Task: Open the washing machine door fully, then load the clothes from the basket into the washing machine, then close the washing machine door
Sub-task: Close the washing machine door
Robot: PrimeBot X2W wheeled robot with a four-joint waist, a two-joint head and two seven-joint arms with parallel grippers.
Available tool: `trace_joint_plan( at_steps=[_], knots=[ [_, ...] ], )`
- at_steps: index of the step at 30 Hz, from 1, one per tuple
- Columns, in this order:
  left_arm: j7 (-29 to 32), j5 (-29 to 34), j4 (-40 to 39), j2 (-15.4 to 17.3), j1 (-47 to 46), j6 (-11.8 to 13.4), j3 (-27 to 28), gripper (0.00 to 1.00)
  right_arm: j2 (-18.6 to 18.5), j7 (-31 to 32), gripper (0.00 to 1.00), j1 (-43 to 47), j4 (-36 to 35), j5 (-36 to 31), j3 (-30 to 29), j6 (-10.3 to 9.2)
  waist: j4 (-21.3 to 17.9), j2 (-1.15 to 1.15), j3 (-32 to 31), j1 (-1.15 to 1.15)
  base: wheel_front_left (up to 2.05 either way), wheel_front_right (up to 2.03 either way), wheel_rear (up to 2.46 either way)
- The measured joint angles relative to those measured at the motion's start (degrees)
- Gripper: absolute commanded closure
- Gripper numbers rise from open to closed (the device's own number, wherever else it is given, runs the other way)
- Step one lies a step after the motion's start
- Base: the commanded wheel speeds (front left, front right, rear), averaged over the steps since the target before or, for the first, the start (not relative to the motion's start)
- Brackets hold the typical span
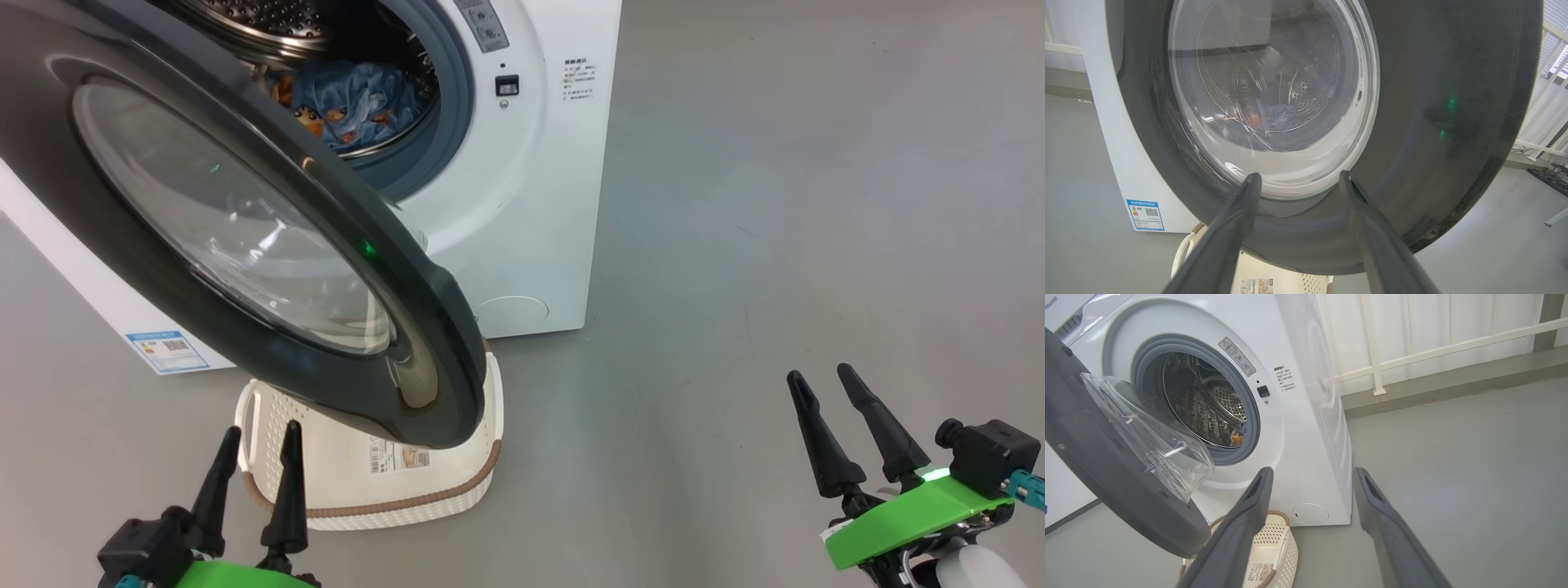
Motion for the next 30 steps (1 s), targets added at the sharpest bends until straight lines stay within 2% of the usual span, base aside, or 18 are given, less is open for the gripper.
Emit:
trace_joint_plan(
  at_steps=[16,17,19,20,22,30],
  knots=[
    [0.0,-0.1,0.0,0.1,0.0,0.0,-0.8,0.00,-0.1,0.0,0.00,0.3,0.0,0.0,-0.3,0.00,1.4,0.00,0.4,0.00,0.00,0.00,0.00],
    [0.0,-0.1,0.0,0.1,0.0,0.0,-0.8,0.00,-0.1,0.0,0.11,0.3,-0.1,0.0,-0.4,0.00,1.5,0.00,0.5,0.00,0.00,0.00,0.00],
    [0.0,-0.1,0.0,0.1,0.0,0.0,-0.8,0.00,-0.1,0.0,0.55,0.3,-0.1,0.0,-0.4,0.00,1.8,0.00,0.6,0.00,0.00,0.00,0.00],
    [0.0,-0.1,0.0,0.1,0.0,0.0,-0.7,0.00,-0.3,0.0,0.72,0.3,-0.1,0.0,-0.2,0.00,2.0,0.00,0.6,0.00,0.00,0.00,0.00],
    [0.0,-0.1,0.1,0.1,-0.1,0.0,-0.7,0.00,-0.9,0.0,0.99,0.2,-0.2,0.0,0.3,0.00,2.3,0.00,0.6,0.00,0.00,0.00,0.00],
    [0.0,-0.1,-0.2,0.0,-0.1,0.0,-0.7,0.00,-2.5,0.0,1.00,-1.5,-1.2,0.0,1.1,0.00,4.8,0.00,0.7,0.00,0.00,0.00,0.00]
  ],
)
